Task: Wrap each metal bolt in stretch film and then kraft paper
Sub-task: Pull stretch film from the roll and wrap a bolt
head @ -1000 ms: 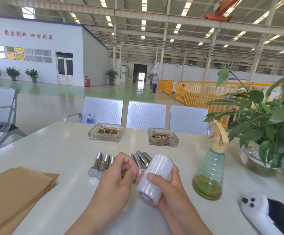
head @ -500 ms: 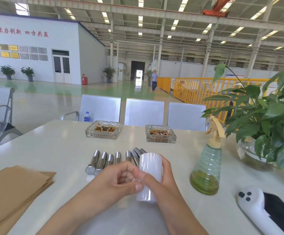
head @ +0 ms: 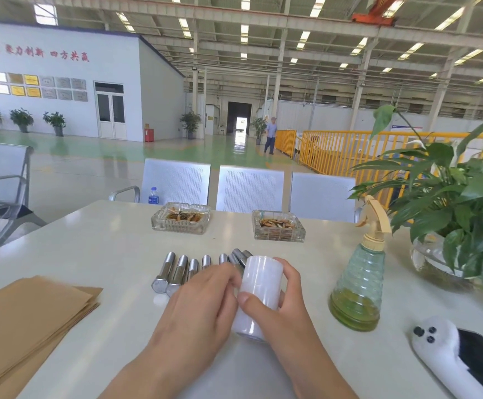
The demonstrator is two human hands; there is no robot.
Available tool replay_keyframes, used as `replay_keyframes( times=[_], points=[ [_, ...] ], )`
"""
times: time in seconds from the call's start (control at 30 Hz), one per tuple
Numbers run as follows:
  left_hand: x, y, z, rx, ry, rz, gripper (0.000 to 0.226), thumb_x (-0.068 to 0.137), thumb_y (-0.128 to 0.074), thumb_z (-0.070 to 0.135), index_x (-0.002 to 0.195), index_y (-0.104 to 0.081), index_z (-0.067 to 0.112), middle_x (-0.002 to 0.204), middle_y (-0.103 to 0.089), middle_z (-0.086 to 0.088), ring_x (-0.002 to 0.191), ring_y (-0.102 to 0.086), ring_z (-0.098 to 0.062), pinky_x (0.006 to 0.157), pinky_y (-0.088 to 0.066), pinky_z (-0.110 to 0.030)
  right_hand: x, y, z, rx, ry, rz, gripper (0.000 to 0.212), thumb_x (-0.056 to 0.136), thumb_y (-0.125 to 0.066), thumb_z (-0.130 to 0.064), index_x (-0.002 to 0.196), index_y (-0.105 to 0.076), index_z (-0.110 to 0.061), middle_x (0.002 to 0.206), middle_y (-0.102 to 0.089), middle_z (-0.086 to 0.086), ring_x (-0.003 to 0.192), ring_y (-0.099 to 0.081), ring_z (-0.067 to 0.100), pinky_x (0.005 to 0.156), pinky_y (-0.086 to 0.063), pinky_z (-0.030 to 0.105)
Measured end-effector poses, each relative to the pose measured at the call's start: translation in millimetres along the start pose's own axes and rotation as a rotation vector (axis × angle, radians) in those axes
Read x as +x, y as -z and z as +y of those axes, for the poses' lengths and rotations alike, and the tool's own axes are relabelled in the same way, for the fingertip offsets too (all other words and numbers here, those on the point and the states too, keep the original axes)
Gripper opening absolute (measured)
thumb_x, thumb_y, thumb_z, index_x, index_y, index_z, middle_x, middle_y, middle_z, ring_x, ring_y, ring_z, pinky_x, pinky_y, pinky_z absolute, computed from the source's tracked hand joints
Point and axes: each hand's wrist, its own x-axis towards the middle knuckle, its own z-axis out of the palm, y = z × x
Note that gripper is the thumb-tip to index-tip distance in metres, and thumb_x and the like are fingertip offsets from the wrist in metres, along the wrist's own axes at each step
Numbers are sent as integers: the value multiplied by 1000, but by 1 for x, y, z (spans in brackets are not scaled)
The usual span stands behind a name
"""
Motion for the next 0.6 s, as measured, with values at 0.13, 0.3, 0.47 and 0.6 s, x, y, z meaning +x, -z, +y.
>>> replay_keyframes(
  times=[0.13,0.3,0.47,0.6],
  points=[
    [1,-3,-1,-170,193,29,27,94,-56,5,81,-54,28,63,-56,11,56,-49,-8,53,-35,-15,-2,1,-3,-12,10,-60,68,68,-81,-32,119,-48,-61,115,-73,-8,99,-73,6,74,-59,23],
    [4,0,-6,-368,289,-81,27,94,-50,1,79,-55,23,77,-59,1,71,-58,-17,70,-47,-30,-6,3,-6,-92,26,-96,67,64,-80,-39,117,-46,-58,109,-72,-14,94,-72,6,74,-58,24],
    [5,4,-10,-443,424,-102,36,93,-45,-4,67,-52,21,61,-50,7,59,-44,-8,55,-34,-18,-6,2,-5,-137,-46,-148,59,60,-82,-47,107,-48,-52,105,-72,-20,96,-73,8,85,-59,31],
    [3,10,-10,-184,272,-44,37,91,-48,-3,64,-48,21,60,-52,13,61,-47,-9,56,-34,-21,-10,2,-9,-177,-100,-206,41,70,-80,-48,103,-60,-35,101,-76,3,90,-71,12,85,-53,34]
  ],
)
